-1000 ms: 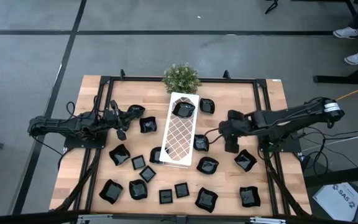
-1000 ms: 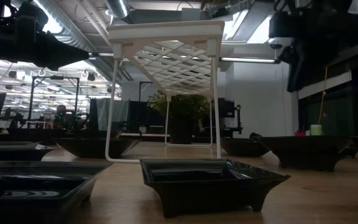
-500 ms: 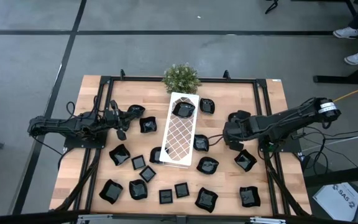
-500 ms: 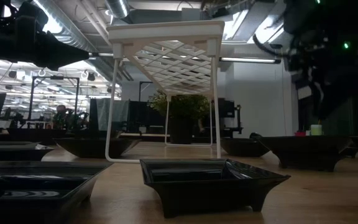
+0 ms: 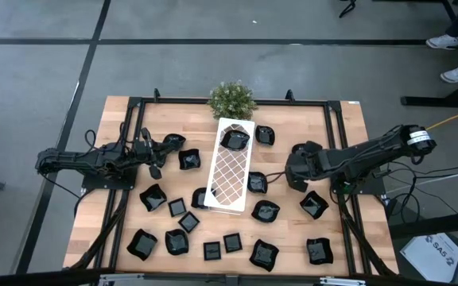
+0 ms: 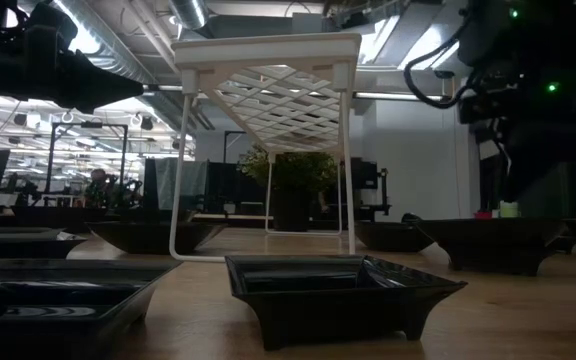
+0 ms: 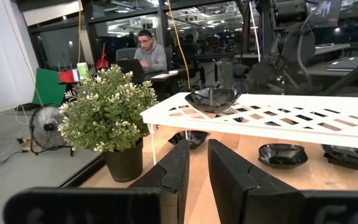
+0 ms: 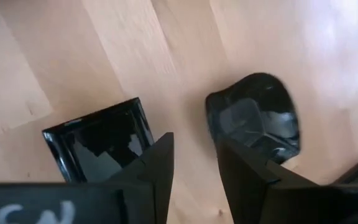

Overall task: Pick & Place Mini shaped plates
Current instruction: Put the square plate on the shelf

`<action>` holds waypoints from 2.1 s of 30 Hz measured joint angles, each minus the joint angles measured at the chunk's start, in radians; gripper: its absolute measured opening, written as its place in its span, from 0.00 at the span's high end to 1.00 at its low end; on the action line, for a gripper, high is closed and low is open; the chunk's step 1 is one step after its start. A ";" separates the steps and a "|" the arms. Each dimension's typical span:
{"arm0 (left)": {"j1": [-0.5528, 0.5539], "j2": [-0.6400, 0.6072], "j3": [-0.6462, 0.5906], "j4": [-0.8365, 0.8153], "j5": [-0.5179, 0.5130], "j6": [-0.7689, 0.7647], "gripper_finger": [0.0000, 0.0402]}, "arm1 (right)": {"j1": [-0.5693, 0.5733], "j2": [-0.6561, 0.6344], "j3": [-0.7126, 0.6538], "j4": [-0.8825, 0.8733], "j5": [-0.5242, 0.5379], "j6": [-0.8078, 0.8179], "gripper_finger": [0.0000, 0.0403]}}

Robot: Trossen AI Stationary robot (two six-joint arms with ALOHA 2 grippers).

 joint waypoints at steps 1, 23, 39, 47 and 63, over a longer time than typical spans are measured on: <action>0.000 0.000 0.000 0.000 0.000 0.000 0.86 | 0.000 0.000 -0.007 0.013 -0.008 0.016 0.70; 0.000 0.000 0.000 0.000 0.000 0.000 0.86 | 0.181 0.048 -0.016 0.136 -0.176 -0.080 0.70; 0.000 0.000 0.000 0.000 0.000 0.000 0.87 | 0.202 0.210 -0.016 0.185 -0.163 -0.080 0.70; 0.000 0.000 0.000 0.000 0.000 0.000 0.86 | 0.201 0.224 -0.016 0.185 -0.090 -0.081 0.75; 0.000 0.000 0.000 0.000 0.000 0.000 0.87 | 0.202 0.224 0.005 0.164 -0.094 -0.051 0.97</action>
